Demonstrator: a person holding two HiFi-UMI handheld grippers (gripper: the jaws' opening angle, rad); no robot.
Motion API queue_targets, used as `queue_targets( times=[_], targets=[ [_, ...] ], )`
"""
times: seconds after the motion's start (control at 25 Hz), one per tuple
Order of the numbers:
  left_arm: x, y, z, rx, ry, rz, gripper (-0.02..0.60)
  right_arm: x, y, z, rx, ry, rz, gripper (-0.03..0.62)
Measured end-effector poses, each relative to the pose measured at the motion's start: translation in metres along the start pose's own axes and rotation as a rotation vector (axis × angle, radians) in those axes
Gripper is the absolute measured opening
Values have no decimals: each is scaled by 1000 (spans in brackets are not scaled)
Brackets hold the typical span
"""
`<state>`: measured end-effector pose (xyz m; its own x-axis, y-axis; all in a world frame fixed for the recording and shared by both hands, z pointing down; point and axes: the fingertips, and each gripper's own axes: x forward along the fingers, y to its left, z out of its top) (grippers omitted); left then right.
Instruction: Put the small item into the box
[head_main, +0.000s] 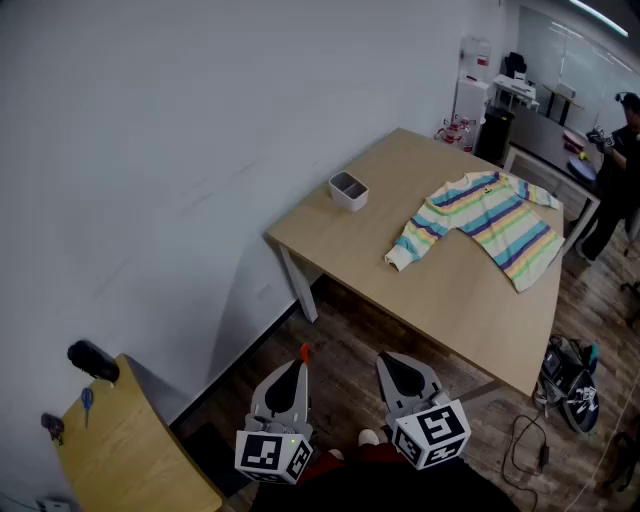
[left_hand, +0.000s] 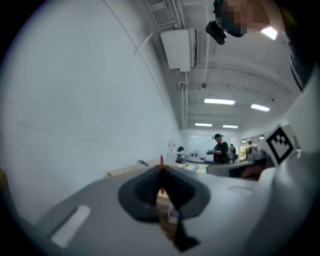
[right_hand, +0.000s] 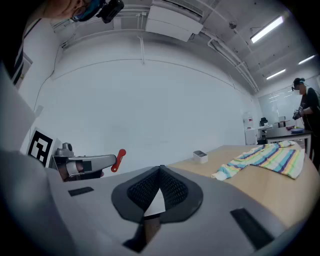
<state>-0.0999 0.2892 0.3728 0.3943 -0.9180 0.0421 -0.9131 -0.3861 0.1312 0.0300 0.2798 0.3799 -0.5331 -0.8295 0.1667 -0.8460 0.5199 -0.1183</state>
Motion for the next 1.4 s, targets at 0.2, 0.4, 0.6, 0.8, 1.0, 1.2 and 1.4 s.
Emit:
queue_targets(
  times=[0.2, 0.4, 0.6, 0.8, 1.0, 1.2, 1.4],
  targets=[
    [9, -2, 2, 28, 10, 3, 9, 1, -8, 2, 2, -3, 2, 8],
    [21, -6, 4, 42, 8, 11, 9, 2, -22, 3, 14, -19, 3, 8],
    [41, -8, 15, 69, -14, 21, 9, 8, -44, 14, 17, -60, 6, 8],
    [62, -11, 27, 95, -41, 34, 9, 13, -72, 33, 1, -96, -6, 8],
    [80, -14, 38, 113, -64, 52, 9, 17, -94, 45, 3, -115, -17, 8],
    [94, -14, 43, 119, -73, 56, 9, 27, -108, 48, 25, -117, -35, 8],
    [111, -2, 45, 117, -72, 60, 9, 46, -109, 51, 37, -109, -27, 8]
  ],
)
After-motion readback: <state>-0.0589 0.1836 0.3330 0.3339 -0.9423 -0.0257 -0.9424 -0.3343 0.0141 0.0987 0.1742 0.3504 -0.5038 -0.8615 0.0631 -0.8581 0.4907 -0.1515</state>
